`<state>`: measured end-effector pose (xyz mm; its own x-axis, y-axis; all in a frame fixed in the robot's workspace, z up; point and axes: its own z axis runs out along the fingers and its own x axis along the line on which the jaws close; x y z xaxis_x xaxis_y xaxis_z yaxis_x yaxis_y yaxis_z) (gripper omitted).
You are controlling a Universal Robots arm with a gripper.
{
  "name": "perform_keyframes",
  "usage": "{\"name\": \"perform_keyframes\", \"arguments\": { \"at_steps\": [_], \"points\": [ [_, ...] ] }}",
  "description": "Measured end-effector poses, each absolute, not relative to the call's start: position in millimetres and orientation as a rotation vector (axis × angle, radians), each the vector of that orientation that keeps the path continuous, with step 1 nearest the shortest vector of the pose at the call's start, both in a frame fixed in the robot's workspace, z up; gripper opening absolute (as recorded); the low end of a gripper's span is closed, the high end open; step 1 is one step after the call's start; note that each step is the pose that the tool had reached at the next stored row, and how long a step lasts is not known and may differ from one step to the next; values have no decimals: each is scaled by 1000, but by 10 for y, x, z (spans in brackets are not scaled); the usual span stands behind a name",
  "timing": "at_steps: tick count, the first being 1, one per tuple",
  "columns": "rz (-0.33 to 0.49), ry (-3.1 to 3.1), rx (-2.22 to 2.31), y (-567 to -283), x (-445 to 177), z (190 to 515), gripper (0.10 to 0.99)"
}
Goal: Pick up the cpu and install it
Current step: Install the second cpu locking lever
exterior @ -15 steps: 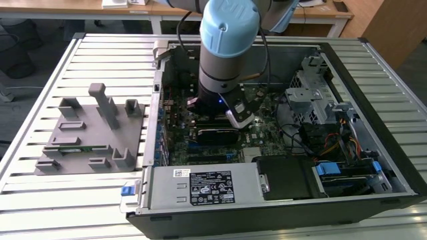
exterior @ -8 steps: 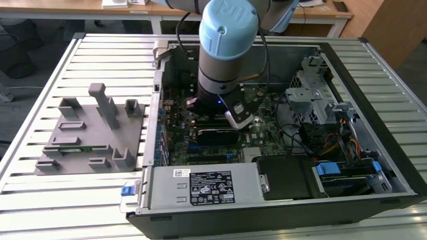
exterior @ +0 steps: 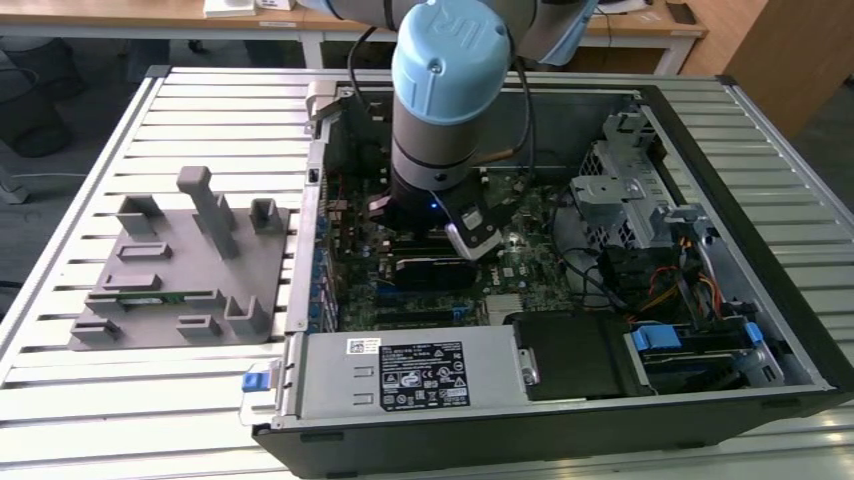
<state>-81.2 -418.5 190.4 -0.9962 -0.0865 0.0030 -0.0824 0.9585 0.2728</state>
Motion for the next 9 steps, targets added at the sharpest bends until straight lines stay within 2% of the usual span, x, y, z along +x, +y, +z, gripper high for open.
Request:
{"name": "perform_keyframes", "arguments": {
  "at_steps": [9],
  "points": [
    [-436, -3093, 133, -4186, -813, 1893, 106]
  ]
}}
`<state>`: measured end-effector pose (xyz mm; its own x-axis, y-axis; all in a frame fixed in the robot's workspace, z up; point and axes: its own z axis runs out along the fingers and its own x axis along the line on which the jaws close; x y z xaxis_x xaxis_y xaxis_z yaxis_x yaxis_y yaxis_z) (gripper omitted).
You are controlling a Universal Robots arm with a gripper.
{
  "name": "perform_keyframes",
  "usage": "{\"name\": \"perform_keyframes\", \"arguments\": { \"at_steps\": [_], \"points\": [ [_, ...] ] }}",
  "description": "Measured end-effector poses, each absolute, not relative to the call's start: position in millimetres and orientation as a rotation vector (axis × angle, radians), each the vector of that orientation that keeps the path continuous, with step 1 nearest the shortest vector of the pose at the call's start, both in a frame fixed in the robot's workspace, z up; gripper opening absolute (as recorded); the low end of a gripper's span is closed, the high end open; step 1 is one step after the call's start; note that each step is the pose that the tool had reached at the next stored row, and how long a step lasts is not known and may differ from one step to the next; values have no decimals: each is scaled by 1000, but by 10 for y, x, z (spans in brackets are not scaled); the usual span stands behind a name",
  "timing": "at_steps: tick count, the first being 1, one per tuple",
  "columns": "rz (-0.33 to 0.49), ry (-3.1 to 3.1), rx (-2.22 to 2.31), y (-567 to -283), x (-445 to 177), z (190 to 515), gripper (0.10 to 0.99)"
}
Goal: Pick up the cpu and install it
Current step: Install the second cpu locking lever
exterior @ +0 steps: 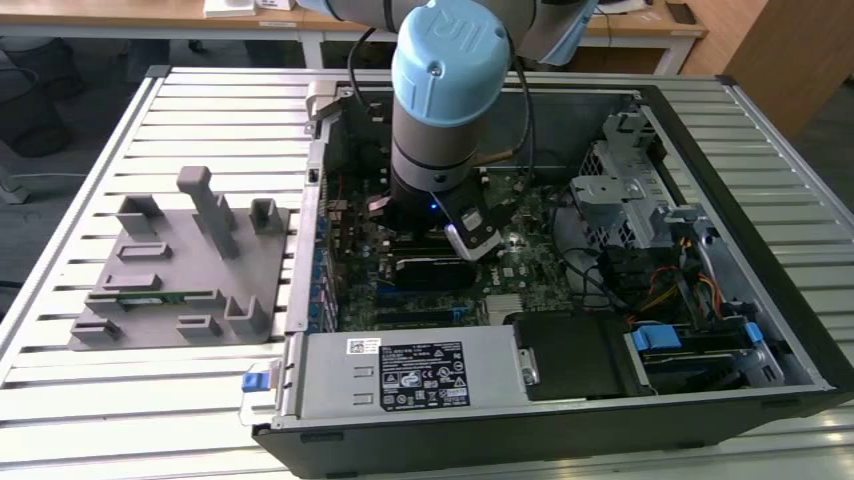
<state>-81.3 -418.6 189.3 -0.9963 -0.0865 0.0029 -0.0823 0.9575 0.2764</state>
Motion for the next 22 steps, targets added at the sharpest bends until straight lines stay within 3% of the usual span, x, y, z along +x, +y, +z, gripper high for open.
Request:
{"name": "perform_keyframes", "arguments": {
  "at_steps": [14, 22],
  "points": [
    [-428, -3095, 134, -4186, -830, 1892, 106],
    [-428, -3095, 133, -4185, -830, 2069, 106]
  ]
}}
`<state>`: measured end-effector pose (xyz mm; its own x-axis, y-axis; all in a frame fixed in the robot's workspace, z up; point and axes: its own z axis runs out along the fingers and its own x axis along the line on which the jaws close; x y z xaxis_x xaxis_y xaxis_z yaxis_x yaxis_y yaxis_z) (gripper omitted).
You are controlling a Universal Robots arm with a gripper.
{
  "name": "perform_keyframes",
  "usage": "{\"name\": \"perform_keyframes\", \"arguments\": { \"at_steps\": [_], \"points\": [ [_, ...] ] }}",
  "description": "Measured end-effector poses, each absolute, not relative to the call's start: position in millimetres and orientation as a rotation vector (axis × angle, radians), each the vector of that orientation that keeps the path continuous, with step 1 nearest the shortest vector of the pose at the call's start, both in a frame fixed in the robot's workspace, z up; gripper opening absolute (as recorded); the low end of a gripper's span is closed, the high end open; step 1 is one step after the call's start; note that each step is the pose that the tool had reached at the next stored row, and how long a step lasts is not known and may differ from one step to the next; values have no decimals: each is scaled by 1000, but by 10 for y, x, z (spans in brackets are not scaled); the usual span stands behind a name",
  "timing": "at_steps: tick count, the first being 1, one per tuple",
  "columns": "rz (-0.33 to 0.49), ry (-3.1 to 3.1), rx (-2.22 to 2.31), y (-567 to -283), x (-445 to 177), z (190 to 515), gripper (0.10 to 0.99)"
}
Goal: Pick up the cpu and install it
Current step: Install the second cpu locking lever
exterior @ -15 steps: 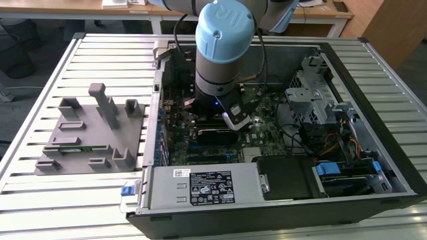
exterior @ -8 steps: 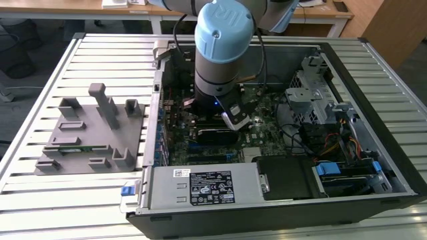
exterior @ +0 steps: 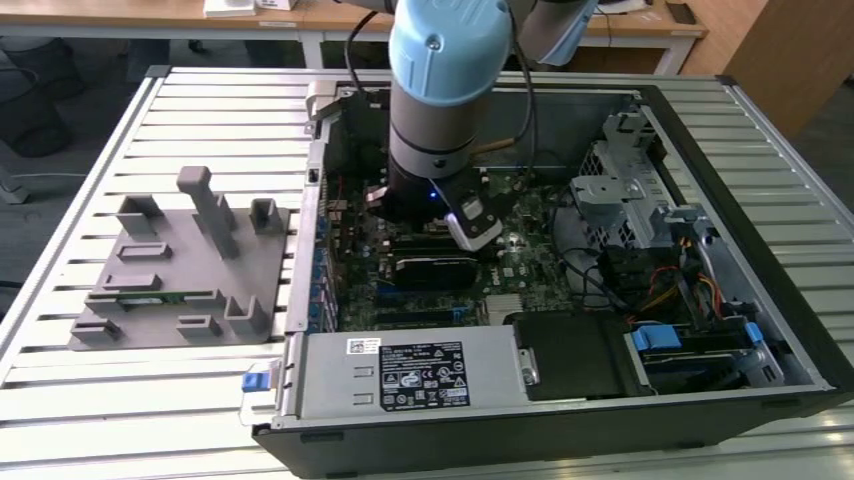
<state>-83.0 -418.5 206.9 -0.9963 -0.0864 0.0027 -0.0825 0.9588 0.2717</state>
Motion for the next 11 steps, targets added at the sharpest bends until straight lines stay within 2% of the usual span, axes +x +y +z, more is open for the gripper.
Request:
{"name": "perform_keyframes", "arguments": {
  "at_steps": [11],
  "points": [
    [-429, -3095, 134, -4185, -830, 2294, 106]
  ]
}}
